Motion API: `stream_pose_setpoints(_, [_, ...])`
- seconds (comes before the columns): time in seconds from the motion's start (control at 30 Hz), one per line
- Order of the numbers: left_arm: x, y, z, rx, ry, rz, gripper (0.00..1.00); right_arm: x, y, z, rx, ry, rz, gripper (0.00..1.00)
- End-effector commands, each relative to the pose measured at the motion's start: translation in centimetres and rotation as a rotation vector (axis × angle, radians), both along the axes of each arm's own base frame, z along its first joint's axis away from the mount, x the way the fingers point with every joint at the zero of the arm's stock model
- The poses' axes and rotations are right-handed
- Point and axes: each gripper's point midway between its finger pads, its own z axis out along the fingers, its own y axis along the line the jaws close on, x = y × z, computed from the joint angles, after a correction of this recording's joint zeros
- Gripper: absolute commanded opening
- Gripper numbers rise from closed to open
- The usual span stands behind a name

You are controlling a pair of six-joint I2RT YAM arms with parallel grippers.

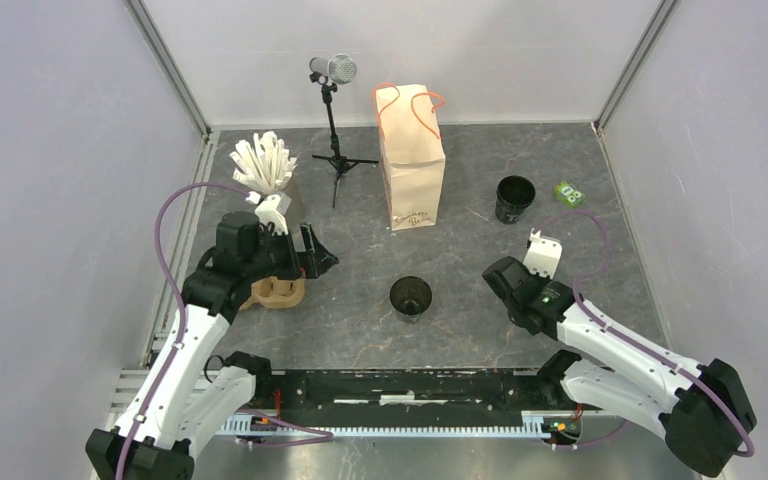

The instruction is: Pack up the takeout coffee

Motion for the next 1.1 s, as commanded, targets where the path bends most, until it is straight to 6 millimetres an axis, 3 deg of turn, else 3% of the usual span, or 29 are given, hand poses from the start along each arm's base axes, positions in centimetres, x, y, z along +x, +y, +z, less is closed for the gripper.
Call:
stream_pose_setpoints(0.0, [0.3,0.5,0.2,0.037,-0.042,-0.004,1.00,0.6,0.2,0.9,0.016,-0.040,-0.003,0.00])
stream_pose_setpoints(0.23, [0.3,0.5,0.2,0.039,-0.040,0.003,1.00,0.6,0.3,1.0,0.022,-0.043,-0.001,0.00])
stream_pose_setpoints(0.33, [0.3,0.6,0.2,0.040,-0.041,0.005,1.00,0.4,0.1,1.1,0.025,-0.035,-0.024,0.17])
stream_pose_setpoints(0.5, [0.4,0.6,0.1,0.041,-0.038,0.006,1.00,0.0,-0.6,0.7,0.014,-0.032,-0.071,0.21])
stream_pose_setpoints(1.07, [0.4,0.7,0.0,0.046,-0.035,0.011,1.00,-0.2,-0.4,-0.5,0.046,-0.026,-0.079,0.21])
